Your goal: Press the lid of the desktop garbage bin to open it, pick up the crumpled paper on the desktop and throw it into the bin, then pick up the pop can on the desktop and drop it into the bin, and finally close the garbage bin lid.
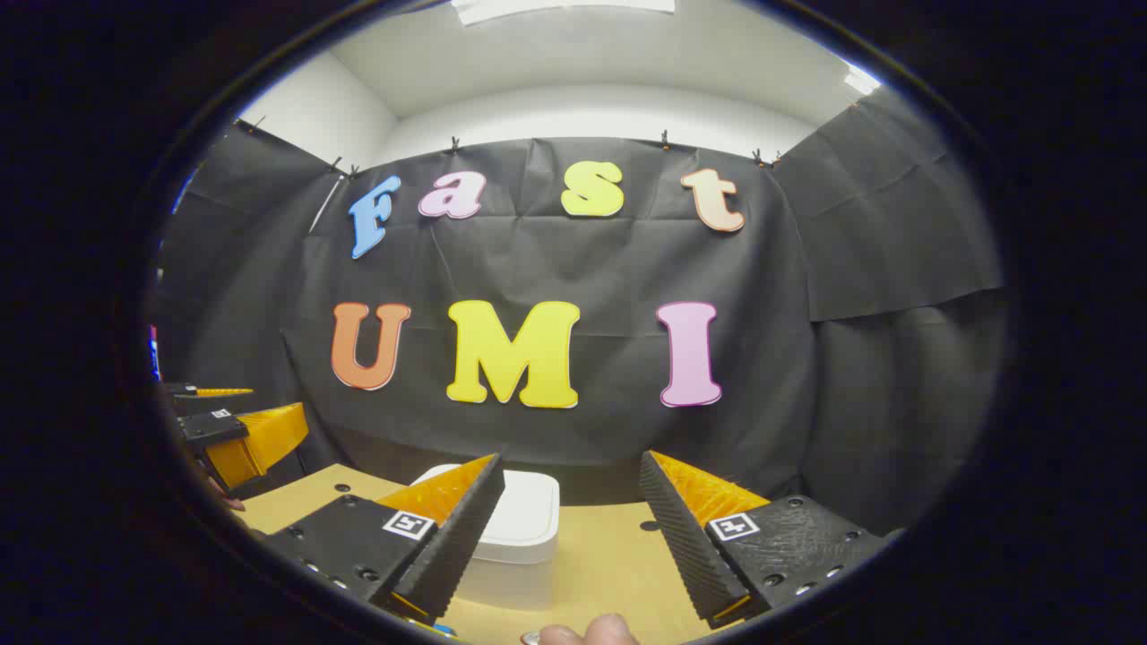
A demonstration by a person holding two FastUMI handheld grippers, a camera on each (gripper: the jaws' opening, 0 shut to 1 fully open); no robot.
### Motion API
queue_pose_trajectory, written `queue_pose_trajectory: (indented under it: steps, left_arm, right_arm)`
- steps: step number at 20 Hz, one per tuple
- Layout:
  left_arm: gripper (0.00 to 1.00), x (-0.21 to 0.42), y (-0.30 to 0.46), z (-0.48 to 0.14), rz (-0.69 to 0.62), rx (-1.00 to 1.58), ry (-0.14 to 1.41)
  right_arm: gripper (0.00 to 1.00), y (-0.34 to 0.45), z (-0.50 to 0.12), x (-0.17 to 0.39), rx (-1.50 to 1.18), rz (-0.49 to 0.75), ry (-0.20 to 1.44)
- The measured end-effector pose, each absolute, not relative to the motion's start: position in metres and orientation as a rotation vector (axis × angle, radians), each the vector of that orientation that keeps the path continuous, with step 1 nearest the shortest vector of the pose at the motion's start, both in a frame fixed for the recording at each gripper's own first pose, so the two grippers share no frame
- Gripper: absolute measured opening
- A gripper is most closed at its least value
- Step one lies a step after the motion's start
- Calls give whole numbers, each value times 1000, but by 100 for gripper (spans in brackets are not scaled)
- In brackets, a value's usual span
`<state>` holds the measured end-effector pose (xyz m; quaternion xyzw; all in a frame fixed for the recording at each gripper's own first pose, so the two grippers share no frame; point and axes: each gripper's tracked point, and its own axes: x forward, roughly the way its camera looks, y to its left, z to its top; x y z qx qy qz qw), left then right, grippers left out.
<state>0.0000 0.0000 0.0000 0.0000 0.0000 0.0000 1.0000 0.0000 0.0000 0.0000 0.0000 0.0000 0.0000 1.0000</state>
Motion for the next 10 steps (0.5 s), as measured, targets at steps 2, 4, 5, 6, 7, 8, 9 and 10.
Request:
queue_pose_trajectory:
  steps: [2, 4, 5, 6, 7, 8, 9, 10]
  left_arm:
    - [97, 1, 0, 0, 0, 5, -1]
    - [97, 1, 0, -1, -2, 7, 1]
    - [97, 1, 0, 0, 0, 10, 2]
    - [97, 2, 0, 0, 0, 12, 2]
    - [97, 2, 0, 0, 0, 13, 2]
    - [97, 2, 0, -1, 0, 16, 2]
    - [97, 2, 0, 0, -1, 17, -1]
    - [97, 2, 0, 0, -2, 18, -1]
  right_arm:
    - [95, -1, 1, 0, -1, 3, -1]
    - [95, -3, 2, 0, -3, -1, -2]
    - [95, -4, 1, 0, -3, -4, -1]
    - [95, -4, 1, 0, -1, -4, 1]
    - [95, -3, 1, 0, -2, -5, 0]
    - [95, -3, 3, 0, -2, -6, -1]
    - [95, -3, 3, 0, -2, -6, -4]
    - [95, -3, 4, 0, -3, -7, -5]
